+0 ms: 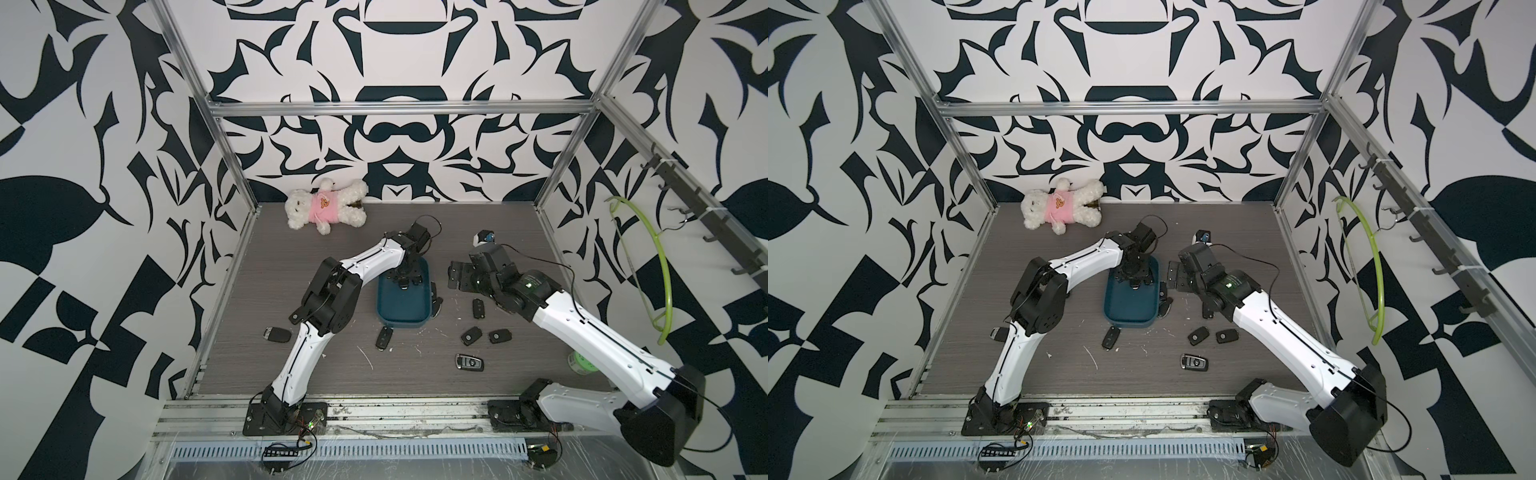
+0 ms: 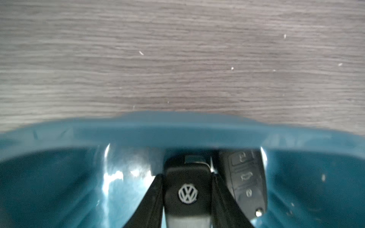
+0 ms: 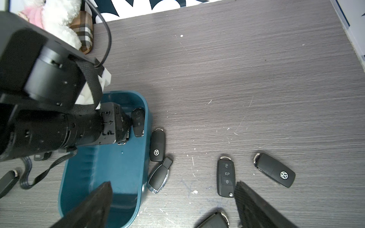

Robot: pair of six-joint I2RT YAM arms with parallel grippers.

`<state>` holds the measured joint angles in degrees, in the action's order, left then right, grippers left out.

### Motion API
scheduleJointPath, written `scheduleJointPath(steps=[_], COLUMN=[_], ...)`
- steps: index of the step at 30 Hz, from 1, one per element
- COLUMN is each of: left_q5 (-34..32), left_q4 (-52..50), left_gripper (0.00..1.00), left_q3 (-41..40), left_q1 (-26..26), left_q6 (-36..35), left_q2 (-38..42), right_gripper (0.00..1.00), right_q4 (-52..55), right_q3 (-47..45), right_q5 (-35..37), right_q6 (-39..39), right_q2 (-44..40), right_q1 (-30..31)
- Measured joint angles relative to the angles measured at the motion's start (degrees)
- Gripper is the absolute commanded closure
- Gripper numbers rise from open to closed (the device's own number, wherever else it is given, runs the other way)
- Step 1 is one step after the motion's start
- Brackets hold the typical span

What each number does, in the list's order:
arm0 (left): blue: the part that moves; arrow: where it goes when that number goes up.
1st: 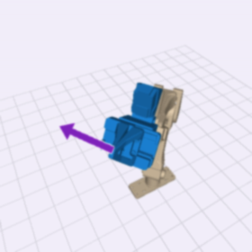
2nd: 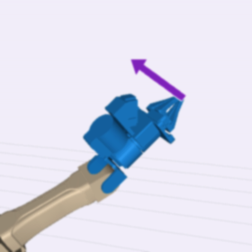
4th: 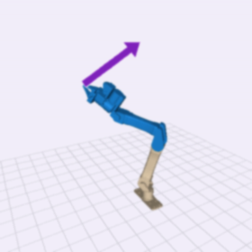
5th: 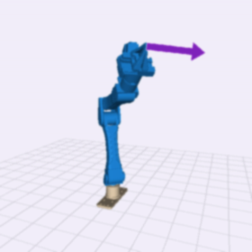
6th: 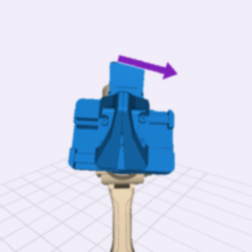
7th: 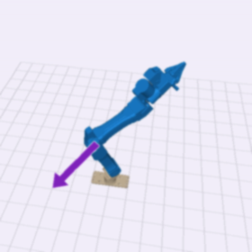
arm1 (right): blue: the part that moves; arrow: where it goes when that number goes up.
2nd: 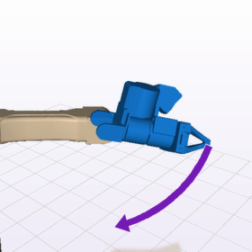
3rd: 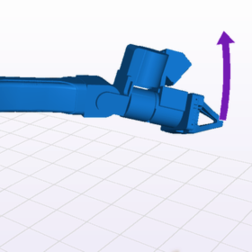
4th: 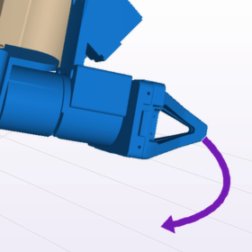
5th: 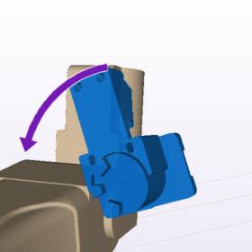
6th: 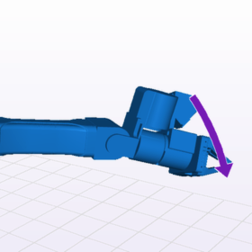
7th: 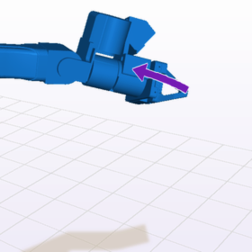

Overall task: Place the car key into the storage box
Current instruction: Place the car key in the storage box.

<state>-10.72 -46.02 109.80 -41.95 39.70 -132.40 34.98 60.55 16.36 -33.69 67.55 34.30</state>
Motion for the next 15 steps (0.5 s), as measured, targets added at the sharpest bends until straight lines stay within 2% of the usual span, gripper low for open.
scheduleJointPath(steps=[15], left_q5=[-0.42], left_q4=[-1.75], left_gripper=[0.59], left_q3=[3.98], left_q1=[0.00], left_q6=[-2.45], left_q2=[-2.54], right_gripper=[0.01], right_q4=[0.17], right_q3=[-0.72], right_q5=[0.46], right_q6=[-0.59], right_q2=[0.00], right_q1=[-0.11])
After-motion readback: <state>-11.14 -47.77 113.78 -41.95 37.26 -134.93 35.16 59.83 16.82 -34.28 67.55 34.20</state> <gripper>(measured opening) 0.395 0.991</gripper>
